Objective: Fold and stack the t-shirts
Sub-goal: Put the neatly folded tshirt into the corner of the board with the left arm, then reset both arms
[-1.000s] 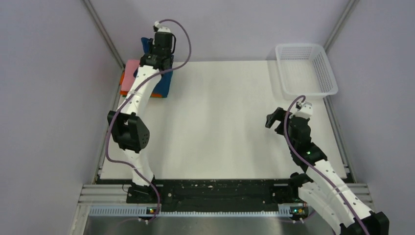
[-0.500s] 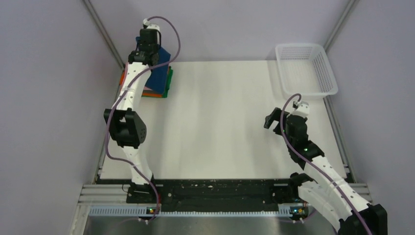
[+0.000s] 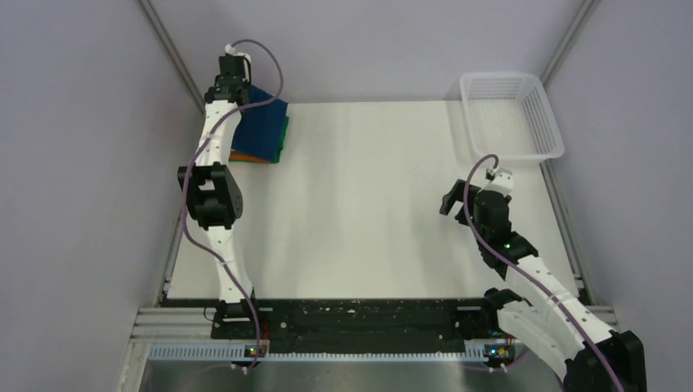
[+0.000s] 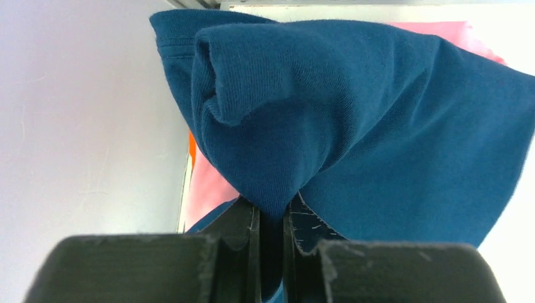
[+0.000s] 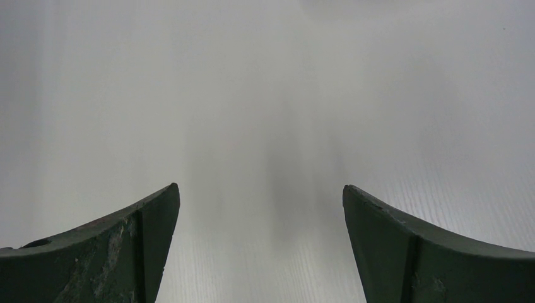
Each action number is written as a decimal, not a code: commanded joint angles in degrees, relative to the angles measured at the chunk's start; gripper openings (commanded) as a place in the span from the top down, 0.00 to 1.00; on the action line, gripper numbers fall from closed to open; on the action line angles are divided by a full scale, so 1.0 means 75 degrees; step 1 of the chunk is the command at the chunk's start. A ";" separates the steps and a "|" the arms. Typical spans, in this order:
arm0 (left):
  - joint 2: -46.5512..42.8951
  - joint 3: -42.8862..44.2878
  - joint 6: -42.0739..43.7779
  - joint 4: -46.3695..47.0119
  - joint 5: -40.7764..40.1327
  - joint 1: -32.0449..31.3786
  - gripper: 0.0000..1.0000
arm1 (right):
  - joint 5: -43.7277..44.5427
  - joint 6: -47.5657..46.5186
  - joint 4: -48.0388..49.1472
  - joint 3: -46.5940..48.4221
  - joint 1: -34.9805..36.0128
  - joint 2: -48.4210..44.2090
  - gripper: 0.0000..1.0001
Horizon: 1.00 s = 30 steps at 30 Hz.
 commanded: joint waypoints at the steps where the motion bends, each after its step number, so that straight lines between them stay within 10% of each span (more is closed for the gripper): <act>1: 0.0203 0.0486 -0.0071 0.0568 0.0118 0.0310 1.00 | 0.0154 -0.0106 0.0238 0.0286 -0.0038 0.0135 0.01; 4: 0.0422 0.0660 -0.0061 0.0553 0.0161 0.0456 0.98 | 0.0140 -0.0111 0.0243 0.0329 -0.0036 0.0218 0.01; 6: 0.0488 0.0667 -0.0061 0.0586 0.0224 0.0505 0.80 | 0.0157 -0.0119 0.0260 0.0330 -0.0041 0.0253 0.01; 9: 0.0575 0.0645 -0.0055 0.0611 0.0253 0.0521 0.11 | 0.0175 -0.0147 0.0303 0.0313 -0.0043 0.0315 0.01; 10: 0.0598 0.0642 -0.0075 0.0639 0.0134 0.0514 0.02 | 0.0194 -0.0158 0.0299 0.0416 -0.0037 0.0333 0.01; 23: -0.0669 -0.0132 -0.1360 0.0181 0.0646 0.0441 0.01 | 0.0046 -0.0030 -0.0135 0.0440 -0.0039 0.0009 0.01; 30: -0.3589 -0.3838 -0.3763 0.1881 0.3468 0.0086 0.01 | -0.0062 0.0123 -0.1049 0.0613 -0.0035 -0.0415 0.01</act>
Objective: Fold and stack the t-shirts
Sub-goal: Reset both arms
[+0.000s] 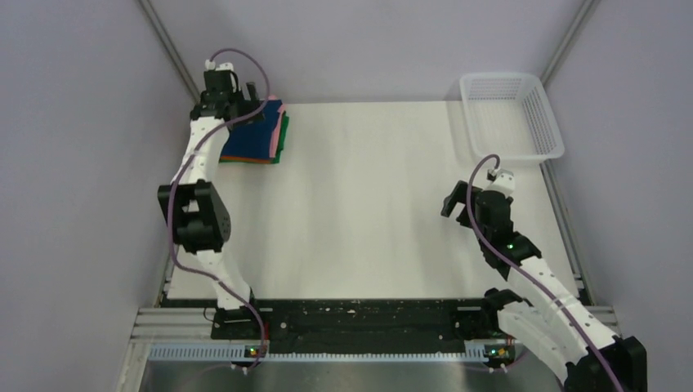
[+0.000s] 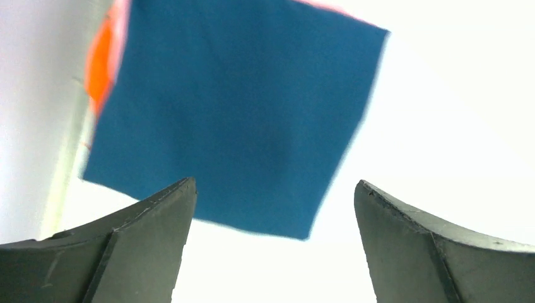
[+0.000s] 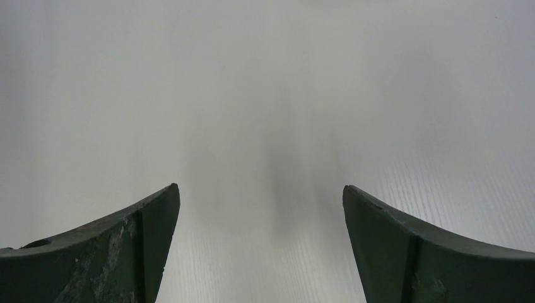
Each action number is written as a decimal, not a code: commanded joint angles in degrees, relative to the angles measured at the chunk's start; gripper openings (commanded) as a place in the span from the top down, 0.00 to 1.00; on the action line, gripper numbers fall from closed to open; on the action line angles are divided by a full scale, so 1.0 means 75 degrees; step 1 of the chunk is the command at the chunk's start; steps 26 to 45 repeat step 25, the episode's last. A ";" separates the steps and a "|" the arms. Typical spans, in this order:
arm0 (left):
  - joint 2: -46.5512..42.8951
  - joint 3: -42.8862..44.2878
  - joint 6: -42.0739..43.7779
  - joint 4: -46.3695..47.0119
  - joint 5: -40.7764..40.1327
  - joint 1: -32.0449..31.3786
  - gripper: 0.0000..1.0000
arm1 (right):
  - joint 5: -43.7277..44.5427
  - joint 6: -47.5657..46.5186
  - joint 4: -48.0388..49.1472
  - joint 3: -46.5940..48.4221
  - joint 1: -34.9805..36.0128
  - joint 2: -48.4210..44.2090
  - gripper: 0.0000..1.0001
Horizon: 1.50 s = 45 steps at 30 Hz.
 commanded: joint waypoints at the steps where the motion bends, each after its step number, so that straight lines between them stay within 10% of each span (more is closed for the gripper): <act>1: -0.2748 -0.2656 -0.2083 0.1927 0.1974 -0.0466 0.01 | -0.0041 0.0083 -0.0659 0.0443 -0.0030 -0.0436 0.01; 13: -0.9108 -0.9639 -0.3228 0.2148 -0.0744 -0.3071 0.01 | 0.0715 0.0479 -0.1901 0.0414 -0.0033 -0.1528 0.01; 21: -1.1049 -1.0381 -0.3437 0.1446 -0.1663 -0.3071 0.01 | 0.0973 0.0676 -0.1928 0.0201 -0.0031 -0.1924 0.01; 45: -1.1126 -1.0381 -0.3384 0.1496 -0.1521 -0.3075 0.01 | 0.1021 0.0659 -0.1932 0.0210 -0.0029 -0.2056 0.01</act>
